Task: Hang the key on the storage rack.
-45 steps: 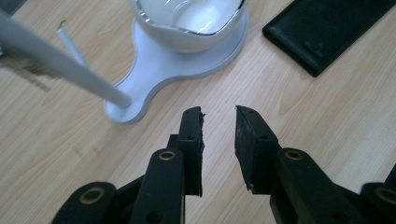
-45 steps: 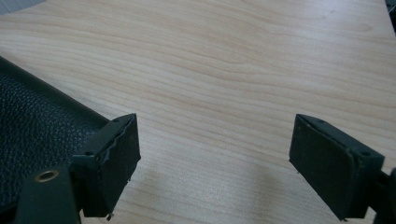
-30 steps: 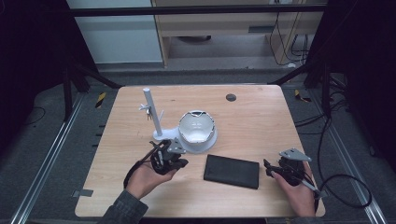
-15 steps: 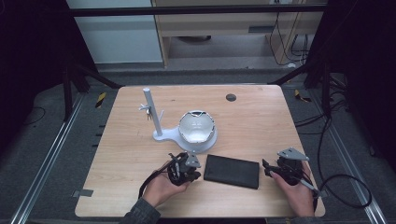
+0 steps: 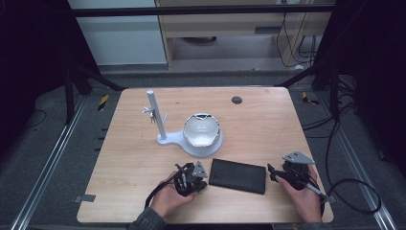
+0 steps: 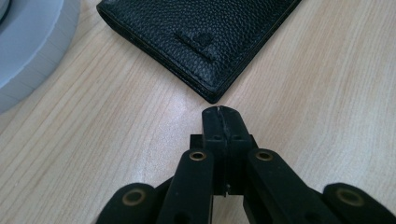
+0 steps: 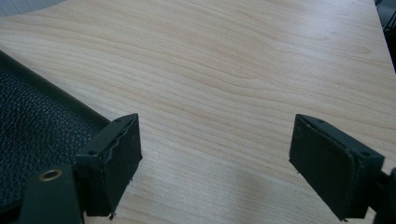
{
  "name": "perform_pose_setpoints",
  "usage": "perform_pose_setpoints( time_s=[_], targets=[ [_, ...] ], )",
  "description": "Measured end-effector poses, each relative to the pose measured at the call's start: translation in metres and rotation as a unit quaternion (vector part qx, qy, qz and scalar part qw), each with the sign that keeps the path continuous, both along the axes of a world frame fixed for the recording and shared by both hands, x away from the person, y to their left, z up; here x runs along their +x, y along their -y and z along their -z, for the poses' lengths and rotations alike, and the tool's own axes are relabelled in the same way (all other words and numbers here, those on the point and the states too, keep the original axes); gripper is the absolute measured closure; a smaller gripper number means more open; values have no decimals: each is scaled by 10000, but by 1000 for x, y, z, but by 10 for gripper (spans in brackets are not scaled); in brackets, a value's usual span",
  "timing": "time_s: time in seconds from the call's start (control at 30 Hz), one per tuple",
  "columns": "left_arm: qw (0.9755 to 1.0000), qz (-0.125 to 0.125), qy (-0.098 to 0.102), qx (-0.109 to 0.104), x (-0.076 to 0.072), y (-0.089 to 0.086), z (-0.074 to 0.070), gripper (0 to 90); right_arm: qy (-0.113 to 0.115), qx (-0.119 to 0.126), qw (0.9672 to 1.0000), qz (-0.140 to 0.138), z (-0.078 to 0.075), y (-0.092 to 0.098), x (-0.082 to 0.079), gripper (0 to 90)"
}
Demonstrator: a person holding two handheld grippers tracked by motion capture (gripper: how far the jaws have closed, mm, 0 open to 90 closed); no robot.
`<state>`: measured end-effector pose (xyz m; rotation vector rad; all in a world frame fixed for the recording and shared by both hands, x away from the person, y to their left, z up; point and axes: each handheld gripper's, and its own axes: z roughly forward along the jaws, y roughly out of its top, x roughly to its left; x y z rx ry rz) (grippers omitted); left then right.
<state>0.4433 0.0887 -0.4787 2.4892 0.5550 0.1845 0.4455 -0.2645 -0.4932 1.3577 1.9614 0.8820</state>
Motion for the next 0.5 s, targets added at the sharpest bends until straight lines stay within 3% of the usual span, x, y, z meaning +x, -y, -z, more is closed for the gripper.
perform_pose_setpoints(
  time_s=[0.5],
  targets=[
    [10000, -54, 67, -16, 2, 1, 4, 900, 12, -13, 10000, -45, 0, -1, 0, 168]
  ],
)
